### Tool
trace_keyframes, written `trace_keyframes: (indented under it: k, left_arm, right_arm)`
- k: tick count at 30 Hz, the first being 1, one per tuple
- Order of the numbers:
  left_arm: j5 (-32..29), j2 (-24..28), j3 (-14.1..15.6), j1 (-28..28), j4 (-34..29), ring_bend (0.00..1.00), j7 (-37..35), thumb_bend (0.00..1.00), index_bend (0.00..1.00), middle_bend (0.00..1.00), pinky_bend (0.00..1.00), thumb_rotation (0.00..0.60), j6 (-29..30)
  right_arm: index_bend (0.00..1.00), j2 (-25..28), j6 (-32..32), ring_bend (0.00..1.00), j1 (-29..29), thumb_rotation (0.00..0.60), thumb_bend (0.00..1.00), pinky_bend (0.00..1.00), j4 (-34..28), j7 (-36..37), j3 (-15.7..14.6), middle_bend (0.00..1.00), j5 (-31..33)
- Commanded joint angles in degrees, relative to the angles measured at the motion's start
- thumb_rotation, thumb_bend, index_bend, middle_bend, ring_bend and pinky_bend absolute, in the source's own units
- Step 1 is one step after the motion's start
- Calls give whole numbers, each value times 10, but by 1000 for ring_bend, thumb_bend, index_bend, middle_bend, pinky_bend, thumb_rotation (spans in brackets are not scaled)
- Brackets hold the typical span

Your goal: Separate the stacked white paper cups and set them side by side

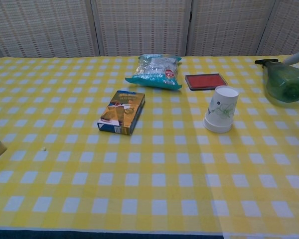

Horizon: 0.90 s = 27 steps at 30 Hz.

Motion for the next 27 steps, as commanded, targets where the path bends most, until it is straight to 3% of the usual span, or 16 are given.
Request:
trace_keyframes:
  k: [1, 5, 11, 19, 27]
  left_arm:
    - [1, 1, -2, 2, 0, 44, -5, 381, 0, 0, 291, 600, 6]
    - [0, 1, 0, 3, 4, 44, -11, 382, 0, 0, 291, 600, 3]
    - [-7, 5, -4, 6, 6, 44, -17, 381, 0, 0, 291, 600, 11]
    - [-9, 9, -6, 10, 8, 44, -24, 382, 0, 0, 291, 600, 15]
    - [-11, 9, -8, 9, 8, 44, -24, 382, 0, 0, 291, 600, 13]
  right_arm:
    - [100, 42, -123, 0, 95, 600, 209, 0, -40, -14, 55, 0, 103]
    - [125, 27, -195, 0, 155, 600, 218, 0, -25, -39, 76, 0, 182]
    - [134, 6, -248, 0, 221, 600, 229, 0, -6, -91, 77, 0, 266]
    - [134, -32, -265, 0, 291, 600, 238, 0, 21, -160, 40, 0, 366]
    - [135, -48, -255, 0, 324, 600, 242, 0, 27, -203, -3, 0, 420]
